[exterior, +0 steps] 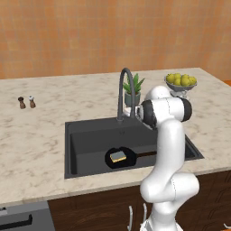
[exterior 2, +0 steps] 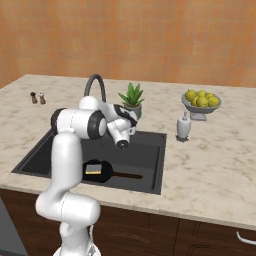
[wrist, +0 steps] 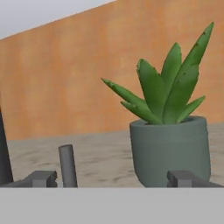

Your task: Pick the pan and sponge and place them into the sink. Then turn on the water.

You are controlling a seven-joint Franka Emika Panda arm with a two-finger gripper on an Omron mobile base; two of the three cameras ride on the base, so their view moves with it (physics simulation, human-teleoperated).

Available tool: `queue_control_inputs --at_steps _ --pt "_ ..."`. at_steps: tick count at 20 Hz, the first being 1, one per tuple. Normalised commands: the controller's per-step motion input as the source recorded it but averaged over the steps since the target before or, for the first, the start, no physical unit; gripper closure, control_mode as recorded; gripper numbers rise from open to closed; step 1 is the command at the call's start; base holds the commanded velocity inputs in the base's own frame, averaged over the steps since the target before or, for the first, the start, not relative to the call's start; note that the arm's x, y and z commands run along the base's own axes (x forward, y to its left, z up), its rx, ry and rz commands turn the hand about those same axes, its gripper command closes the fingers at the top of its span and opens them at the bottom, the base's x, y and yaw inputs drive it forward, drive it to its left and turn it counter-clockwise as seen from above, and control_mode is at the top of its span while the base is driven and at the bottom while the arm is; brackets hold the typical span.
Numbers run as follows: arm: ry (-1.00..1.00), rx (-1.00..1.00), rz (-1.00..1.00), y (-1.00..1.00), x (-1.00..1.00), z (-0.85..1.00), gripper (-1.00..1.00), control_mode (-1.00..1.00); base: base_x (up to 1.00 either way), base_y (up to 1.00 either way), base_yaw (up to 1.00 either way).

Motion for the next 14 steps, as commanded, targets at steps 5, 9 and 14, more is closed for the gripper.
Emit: queue_control_inputs --at_steps 5,9,14 --pt "0.08 -0.01 -0.19 -0.02 0.00 0.00 -1.00 -1.00 0.00 0.00 0.00" --pt "0.12 -0.03 -0.14 0.00 0.16 0.00 -1.00 -1.00 0.00 0.00 0.00" --pt "0.07 -0.01 -0.04 -0.02 0.40 0.00 -1.00 -1.00 0.00 0.00 0.00"
